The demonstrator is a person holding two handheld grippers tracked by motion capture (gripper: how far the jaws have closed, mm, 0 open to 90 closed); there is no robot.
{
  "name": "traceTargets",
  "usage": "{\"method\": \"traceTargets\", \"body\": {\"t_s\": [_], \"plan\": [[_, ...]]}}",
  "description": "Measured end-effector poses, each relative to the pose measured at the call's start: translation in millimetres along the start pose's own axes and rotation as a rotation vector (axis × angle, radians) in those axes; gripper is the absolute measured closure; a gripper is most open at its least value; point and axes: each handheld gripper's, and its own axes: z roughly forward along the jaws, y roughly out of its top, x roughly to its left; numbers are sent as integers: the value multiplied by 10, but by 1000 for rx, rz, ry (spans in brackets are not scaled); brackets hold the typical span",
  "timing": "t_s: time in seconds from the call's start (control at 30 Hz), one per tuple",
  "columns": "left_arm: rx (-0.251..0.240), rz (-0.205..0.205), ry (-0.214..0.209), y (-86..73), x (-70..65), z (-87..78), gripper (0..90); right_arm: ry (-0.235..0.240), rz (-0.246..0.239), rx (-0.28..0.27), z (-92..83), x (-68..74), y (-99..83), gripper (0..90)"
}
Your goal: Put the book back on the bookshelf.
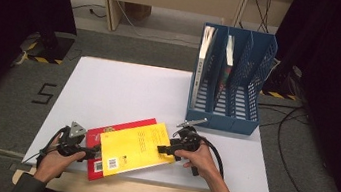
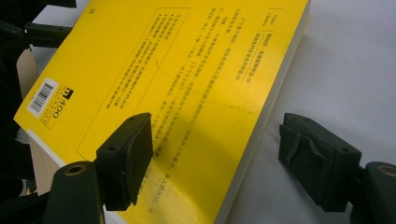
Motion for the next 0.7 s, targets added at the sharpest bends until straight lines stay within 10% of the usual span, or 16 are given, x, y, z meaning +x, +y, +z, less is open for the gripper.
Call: {"method": "traceTargets", "body": {"t_s": [0.7], "plan": [[-4, -12, -15, -7, 5, 11, 215, 10, 35, -29, 45, 39, -15, 236]]}}
